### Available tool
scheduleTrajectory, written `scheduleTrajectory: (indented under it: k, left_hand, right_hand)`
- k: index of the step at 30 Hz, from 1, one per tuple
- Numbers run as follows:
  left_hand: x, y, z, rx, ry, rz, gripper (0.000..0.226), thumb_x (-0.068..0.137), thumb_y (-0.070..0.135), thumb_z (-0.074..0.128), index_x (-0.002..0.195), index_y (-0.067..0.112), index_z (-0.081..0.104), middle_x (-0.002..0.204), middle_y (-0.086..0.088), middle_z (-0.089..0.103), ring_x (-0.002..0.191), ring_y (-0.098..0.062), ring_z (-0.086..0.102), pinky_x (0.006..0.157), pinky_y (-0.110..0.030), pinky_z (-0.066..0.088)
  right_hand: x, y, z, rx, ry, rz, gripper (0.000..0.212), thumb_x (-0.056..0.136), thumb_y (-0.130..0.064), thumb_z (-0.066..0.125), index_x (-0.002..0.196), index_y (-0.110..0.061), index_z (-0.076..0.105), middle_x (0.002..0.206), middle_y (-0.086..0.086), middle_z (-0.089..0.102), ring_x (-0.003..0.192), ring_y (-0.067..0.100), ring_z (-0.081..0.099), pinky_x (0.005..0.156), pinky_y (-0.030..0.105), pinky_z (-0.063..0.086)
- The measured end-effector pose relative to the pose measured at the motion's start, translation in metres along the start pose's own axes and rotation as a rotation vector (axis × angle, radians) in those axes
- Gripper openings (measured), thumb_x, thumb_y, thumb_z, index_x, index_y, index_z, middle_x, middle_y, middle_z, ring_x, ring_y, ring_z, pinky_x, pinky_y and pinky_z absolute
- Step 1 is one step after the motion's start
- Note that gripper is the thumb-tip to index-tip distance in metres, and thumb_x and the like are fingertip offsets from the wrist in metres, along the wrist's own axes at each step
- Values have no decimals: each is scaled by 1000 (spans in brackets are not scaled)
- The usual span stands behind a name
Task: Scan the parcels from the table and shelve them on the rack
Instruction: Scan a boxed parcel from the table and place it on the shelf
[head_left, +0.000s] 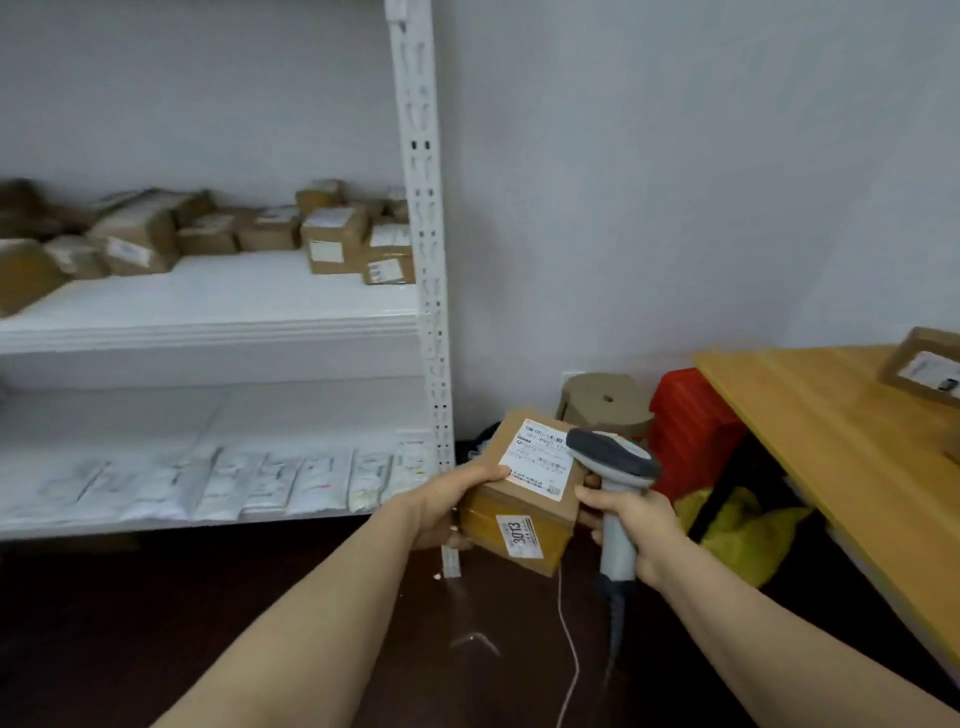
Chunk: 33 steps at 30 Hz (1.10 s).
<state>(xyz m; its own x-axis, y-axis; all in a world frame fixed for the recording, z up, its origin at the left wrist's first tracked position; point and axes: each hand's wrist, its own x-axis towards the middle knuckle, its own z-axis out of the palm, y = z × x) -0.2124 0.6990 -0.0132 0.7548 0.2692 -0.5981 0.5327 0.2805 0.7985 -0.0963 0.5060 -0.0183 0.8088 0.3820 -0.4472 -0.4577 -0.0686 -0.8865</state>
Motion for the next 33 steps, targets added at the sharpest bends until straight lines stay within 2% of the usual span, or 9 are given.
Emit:
scheduleTrajectory:
  k: [5,10,14,17,19,23,26,28,33]
  left_hand:
    - [-49,-28,-115,-52,174,45,59,63,52,80,113,24,63,108,-4,70,102,-23,64,89,-44,52]
    - [-102,-57,-248,-84,241,56,50,67,58,74,110,36,64,101,3,74,101,-18,66,71,-34,51]
    - [-147,-55,-354,-93,322,110,31,74,52,71,101,38,66,93,6,74,96,-16,66,73,-34,53]
    - [-165,-37,-412,-107,380,172,33,76,50,70,102,31,66,87,4,74,94,-18,66,76,-36,55]
    - [-165,-16,-437,-108,396,230,32,76,51,70,100,29,66,81,4,74,89,-17,66,72,-33,55]
    - [-153,37,-464,-117,417,349,33,79,59,63,102,36,60,96,-1,70,97,-20,64,75,-37,54]
    - [-136,79,-478,-94,422,358,35,80,65,56,102,37,57,101,-1,70,99,-20,63,73,-36,53]
    - [-119,105,-487,-68,422,354,35,83,66,52,101,36,54,103,-1,68,98,-20,61,73,-36,52]
    - [-60,165,-505,13,419,328,42,86,65,46,115,34,45,104,1,63,97,-19,58,90,-41,45]
  right_hand:
    - [-18,24,119,-38,-138,15,26,69,5,78,89,-5,66,68,7,74,54,18,70,39,21,47]
    - [-37,57,262,-101,-249,30,33,67,4,79,96,-5,66,75,9,75,65,24,71,59,32,54]
    - [-61,62,375,-136,-339,-8,31,67,-3,82,94,-8,67,72,4,75,60,15,71,48,24,50]
    - [-73,46,436,-141,-350,-80,35,66,-5,84,96,-8,67,79,7,76,71,20,73,49,24,50]
    - [-74,28,464,-120,-334,-146,36,66,-7,84,98,-8,68,86,7,75,81,24,71,53,27,51]
    - [-61,-17,501,-91,-322,-260,34,69,-12,83,100,-8,70,91,7,75,82,22,70,53,29,50]
    - [-40,-44,524,-75,-303,-314,35,72,-17,82,102,-7,68,92,10,74,73,22,68,53,29,50]
    - [-21,-59,539,-51,-288,-321,32,73,-20,82,99,-9,67,82,10,74,64,20,68,53,29,52]
    - [37,-93,571,-26,-248,-320,27,73,-24,83,90,-12,65,71,7,72,53,15,65,49,27,52]
